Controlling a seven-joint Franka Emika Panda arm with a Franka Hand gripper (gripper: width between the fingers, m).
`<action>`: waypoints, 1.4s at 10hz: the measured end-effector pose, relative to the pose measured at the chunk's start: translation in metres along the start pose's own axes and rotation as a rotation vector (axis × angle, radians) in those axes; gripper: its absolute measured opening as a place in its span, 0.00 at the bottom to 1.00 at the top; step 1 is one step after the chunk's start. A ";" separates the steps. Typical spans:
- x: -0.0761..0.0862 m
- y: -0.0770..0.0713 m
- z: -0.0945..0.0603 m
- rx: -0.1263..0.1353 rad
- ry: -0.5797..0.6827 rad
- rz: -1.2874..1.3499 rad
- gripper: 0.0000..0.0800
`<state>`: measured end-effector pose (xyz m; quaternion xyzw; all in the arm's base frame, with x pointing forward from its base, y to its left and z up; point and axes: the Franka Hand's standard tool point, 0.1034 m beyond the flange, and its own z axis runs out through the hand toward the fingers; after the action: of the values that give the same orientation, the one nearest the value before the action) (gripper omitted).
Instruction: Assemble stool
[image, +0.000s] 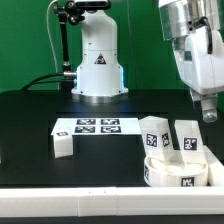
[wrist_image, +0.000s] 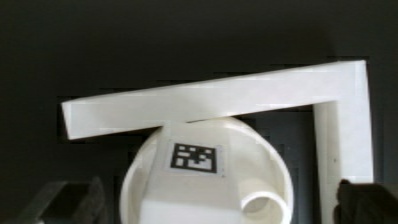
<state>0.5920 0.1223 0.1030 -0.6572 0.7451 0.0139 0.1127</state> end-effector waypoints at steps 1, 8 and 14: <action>0.000 0.000 0.001 -0.001 0.001 -0.081 0.81; -0.002 -0.004 -0.006 -0.059 0.023 -0.785 0.81; -0.008 -0.005 -0.007 -0.118 0.068 -1.457 0.81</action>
Offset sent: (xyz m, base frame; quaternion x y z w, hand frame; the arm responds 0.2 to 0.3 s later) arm -0.0012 0.0027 0.0036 -0.0315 0.0206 -0.2982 0.9538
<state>0.5966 0.1278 0.1119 -0.9912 0.1199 -0.0448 0.0348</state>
